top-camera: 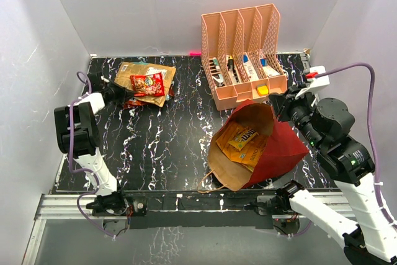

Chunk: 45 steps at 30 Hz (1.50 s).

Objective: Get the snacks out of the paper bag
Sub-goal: Place the snack at the center of the board.

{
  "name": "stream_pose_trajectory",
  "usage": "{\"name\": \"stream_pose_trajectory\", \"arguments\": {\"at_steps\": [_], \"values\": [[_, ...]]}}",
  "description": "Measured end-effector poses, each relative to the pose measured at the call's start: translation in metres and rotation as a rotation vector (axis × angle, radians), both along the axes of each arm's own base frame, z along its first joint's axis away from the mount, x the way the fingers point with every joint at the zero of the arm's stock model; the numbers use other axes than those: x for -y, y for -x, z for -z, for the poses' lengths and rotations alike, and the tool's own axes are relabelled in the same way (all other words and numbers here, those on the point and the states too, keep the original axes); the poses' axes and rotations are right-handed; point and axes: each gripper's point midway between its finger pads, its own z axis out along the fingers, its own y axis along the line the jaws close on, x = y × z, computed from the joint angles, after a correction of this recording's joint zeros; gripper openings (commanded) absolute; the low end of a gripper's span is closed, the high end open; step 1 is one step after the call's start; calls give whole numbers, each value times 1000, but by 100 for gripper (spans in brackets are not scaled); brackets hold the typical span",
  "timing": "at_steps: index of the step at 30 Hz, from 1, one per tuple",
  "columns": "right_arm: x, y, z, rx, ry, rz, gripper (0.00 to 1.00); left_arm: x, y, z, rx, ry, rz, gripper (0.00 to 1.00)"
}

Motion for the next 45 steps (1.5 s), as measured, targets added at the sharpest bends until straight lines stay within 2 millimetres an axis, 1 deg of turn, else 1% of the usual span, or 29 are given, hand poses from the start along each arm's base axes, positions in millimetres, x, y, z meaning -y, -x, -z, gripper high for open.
{"name": "stream_pose_trajectory", "arguments": {"at_steps": [5, 6, 7, 8, 10, 11, 13, 15, 16, 19, 20, 22, 23, 24, 28, 29, 31, 34, 39, 45], "values": [[0, 1, -1, 3, -1, 0, 7, -3, -12, -13, 39, -21, 9, 0], [0, 1, -1, 3, -1, 0, 7, -4, -15, -17, 50, -25, 10, 4], [0, 1, -1, 3, -1, 0, 7, -5, -17, -19, 59, -28, 10, 10], [0, 1, -1, 3, -2, 0, 7, -5, -18, -21, 64, -31, 10, 14], [0, 1, -1, 4, -2, 0, 7, -6, -18, -21, 64, -38, 10, 18], [0, 1, -1, 4, -2, 0, 7, -6, -18, -20, 61, -40, 9, 22], [0, 1, -1, 5, -3, 0, 7, -6, -16, -18, 53, -43, 10, 35], [0, 1, -2, 6, -3, 0, 7, -7, -13, -13, 42, -50, 8, 45], [0, 1, -2, 6, -3, 0, 7, -6, -10, -11, 34, -51, 7, 49], [0, 1, -2, 6, -3, 0, 7, -6, 4, -6, 2, -62, 1, 55], [0, 1, -2, 6, -3, 0, 7, -7, 7, -7, -3, -68, -1, 57], [0, 1, -2, 6, -3, -1, 7, -8, 14, -17, 8, -88, -10, 61], [0, 1, -2, 6, -4, -1, 7, -9, 17, -25, 20, -101, -15, 71], [0, 1, -2, 7, -4, -1, 7, -10, 21, -35, 41, -115, -21, 74], [0, 1, -2, 7, -3, -1, 7, -11, 29, -77, 140, -162, -20, 78], [0, 1, -2, 7, -4, -1, 7, -11, 31, -85, 161, -172, -19, 79], [-1, 0, -2, 9, -5, -4, 7, -13, 33, -93, 182, -196, -18, 81], [-1, 0, -3, 11, -7, -8, 7, -14, 34, -89, 171, -208, -13, 84], [-1, 0, -3, 12, -6, -8, 7, -14, 37, -67, 105, -204, -3, 85], [-1, 0, -3, 12, -6, -8, 7, -15, 44, -61, 81, -245, -3, 88]]}}
